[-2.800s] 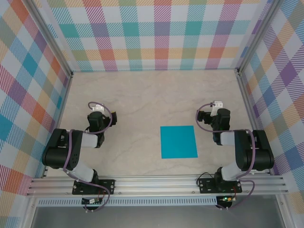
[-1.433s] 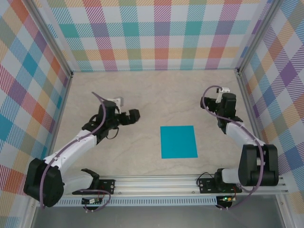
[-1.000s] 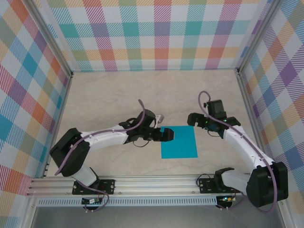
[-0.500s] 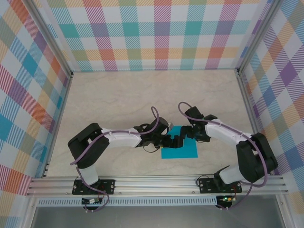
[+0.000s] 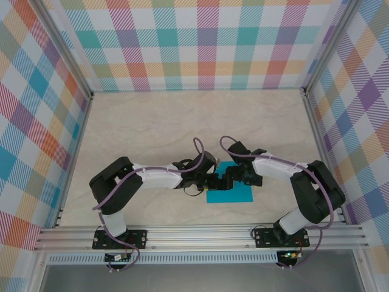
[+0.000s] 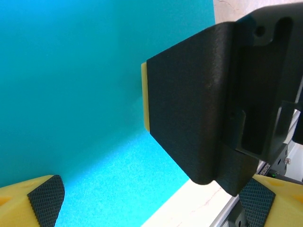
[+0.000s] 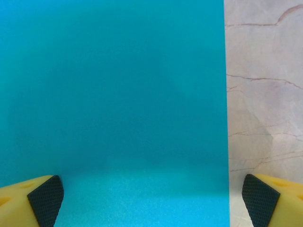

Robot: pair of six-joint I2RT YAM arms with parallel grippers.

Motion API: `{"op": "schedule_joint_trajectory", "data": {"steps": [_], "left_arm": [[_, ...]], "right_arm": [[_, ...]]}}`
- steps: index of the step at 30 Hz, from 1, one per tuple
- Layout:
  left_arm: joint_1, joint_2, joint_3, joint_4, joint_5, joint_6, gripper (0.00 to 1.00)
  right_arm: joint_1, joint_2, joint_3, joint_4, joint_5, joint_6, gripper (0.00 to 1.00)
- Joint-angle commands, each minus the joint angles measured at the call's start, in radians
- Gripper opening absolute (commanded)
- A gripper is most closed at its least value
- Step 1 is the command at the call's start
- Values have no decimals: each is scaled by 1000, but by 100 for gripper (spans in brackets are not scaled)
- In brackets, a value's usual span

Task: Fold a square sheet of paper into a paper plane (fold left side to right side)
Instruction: Pick up the square sheet of paper from the center of the table.

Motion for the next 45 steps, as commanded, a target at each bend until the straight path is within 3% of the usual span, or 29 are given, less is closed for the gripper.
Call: {"op": "schedule_joint_trajectory", "data": {"steps": [1, 8, 20, 27, 32, 36, 39, 45], "left_arm": [[-4, 41, -3, -35, -30, -20, 98], [-3, 51, -3, -32, -29, -21, 97], [-3, 39, -7, 5, -9, -19, 98], [20, -78, -33, -3, -24, 13, 99], [103, -256, -97, -37, -22, 44, 100], [209, -405, -156, -108, -22, 79, 100], [320, -502, -224, -98, 41, 52, 100], [493, -640, -303, -69, 202, 15, 100]], "right_arm": [[44, 23, -14, 38, -117, 29, 100], [70, -30, 13, 50, -189, 31, 96], [71, -55, 20, 54, -218, 29, 79], [70, -90, -15, 69, -211, 30, 53], [50, -153, -56, 113, -237, 23, 36], [-13, -226, -129, 246, -391, 26, 26], [-66, -285, -187, 377, -524, 44, 20], [-180, -418, -263, 577, -749, 103, 16]]}}
